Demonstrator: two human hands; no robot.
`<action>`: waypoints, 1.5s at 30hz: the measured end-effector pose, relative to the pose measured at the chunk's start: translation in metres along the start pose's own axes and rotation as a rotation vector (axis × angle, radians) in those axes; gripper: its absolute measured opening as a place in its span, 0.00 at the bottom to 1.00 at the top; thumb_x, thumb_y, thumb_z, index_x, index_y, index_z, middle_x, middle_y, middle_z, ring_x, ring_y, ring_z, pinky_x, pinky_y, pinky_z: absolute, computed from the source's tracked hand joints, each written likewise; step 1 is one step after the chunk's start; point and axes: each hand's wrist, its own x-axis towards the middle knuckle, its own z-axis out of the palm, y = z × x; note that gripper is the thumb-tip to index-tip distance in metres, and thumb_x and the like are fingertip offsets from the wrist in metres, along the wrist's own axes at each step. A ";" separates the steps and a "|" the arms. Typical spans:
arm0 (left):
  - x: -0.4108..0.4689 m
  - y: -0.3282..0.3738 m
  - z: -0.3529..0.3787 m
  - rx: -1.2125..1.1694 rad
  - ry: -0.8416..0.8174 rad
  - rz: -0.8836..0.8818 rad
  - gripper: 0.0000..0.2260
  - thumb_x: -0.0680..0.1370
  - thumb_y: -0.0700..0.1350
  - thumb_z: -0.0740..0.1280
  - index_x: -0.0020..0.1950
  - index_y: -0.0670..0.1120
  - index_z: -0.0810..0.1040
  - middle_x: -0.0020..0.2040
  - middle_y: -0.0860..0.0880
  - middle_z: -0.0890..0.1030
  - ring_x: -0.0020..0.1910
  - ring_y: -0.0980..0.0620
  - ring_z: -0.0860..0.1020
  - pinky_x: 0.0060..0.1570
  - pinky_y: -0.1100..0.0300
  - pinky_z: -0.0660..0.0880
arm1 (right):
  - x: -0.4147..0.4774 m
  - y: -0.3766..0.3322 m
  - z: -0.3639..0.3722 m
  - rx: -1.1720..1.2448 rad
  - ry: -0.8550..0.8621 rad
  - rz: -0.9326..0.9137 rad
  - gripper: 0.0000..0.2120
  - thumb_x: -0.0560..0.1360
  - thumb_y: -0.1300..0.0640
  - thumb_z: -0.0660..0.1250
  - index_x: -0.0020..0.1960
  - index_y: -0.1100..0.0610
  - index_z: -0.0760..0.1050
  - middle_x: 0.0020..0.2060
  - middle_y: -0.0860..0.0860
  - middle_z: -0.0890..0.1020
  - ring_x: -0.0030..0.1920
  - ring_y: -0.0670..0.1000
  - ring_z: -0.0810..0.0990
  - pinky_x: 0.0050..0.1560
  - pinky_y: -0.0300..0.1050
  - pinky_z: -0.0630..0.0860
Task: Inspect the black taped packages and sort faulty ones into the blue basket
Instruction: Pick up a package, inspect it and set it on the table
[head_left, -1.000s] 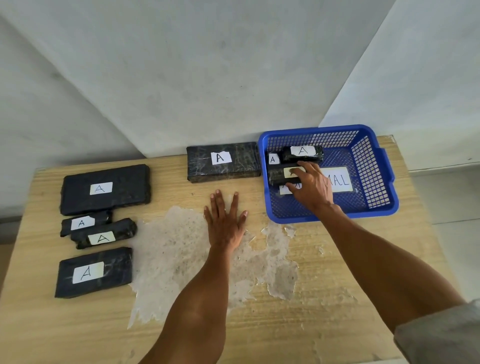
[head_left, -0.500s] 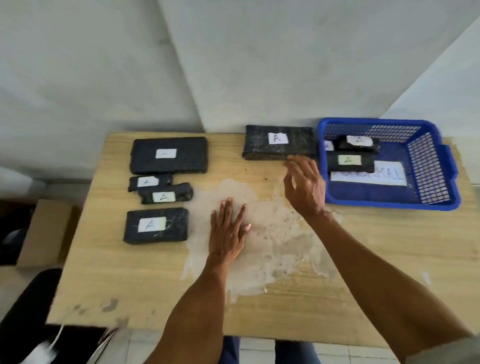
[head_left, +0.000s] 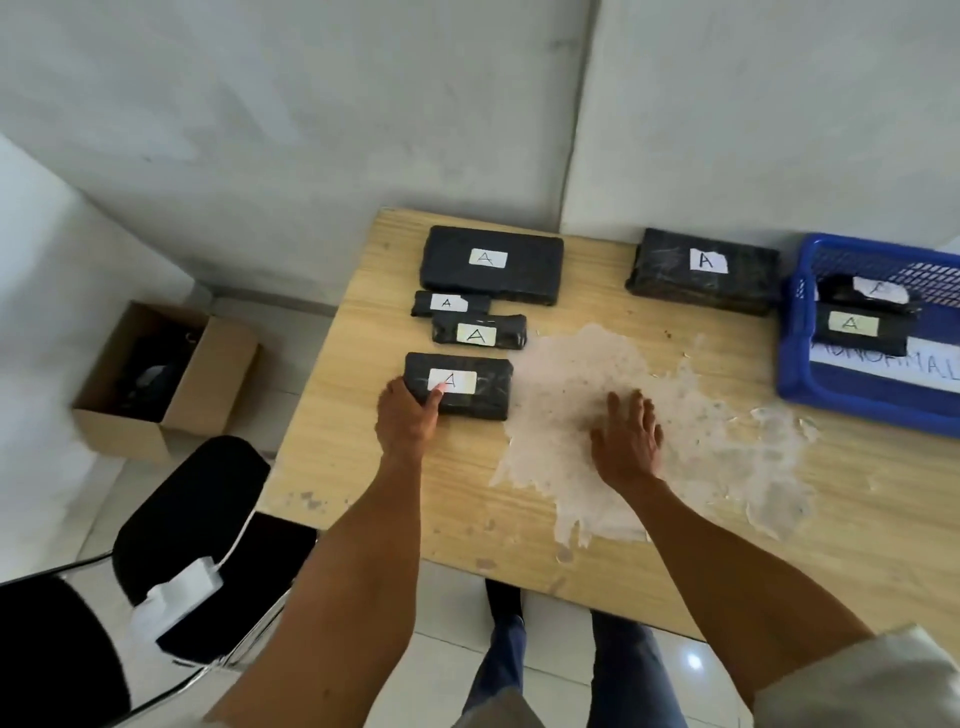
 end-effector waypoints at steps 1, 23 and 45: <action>-0.004 0.000 0.001 -0.046 0.010 0.005 0.32 0.74 0.63 0.70 0.69 0.41 0.72 0.63 0.41 0.77 0.63 0.40 0.75 0.60 0.45 0.74 | -0.004 -0.002 0.002 0.017 -0.002 0.013 0.31 0.82 0.51 0.61 0.81 0.54 0.54 0.81 0.62 0.47 0.80 0.63 0.47 0.78 0.62 0.50; -0.122 0.129 -0.036 -0.542 -0.306 0.319 0.24 0.66 0.51 0.81 0.59 0.50 0.78 0.54 0.47 0.84 0.50 0.48 0.83 0.53 0.47 0.82 | -0.080 -0.032 -0.154 0.839 0.353 0.224 0.13 0.80 0.49 0.67 0.59 0.55 0.75 0.46 0.54 0.82 0.53 0.59 0.82 0.53 0.52 0.78; -0.182 0.237 -0.098 -0.822 -0.252 0.574 0.15 0.72 0.45 0.77 0.56 0.48 0.78 0.52 0.41 0.84 0.48 0.47 0.84 0.47 0.49 0.84 | -0.120 -0.021 -0.311 0.854 0.612 -0.022 0.19 0.79 0.43 0.67 0.62 0.55 0.74 0.44 0.53 0.83 0.42 0.52 0.79 0.40 0.42 0.71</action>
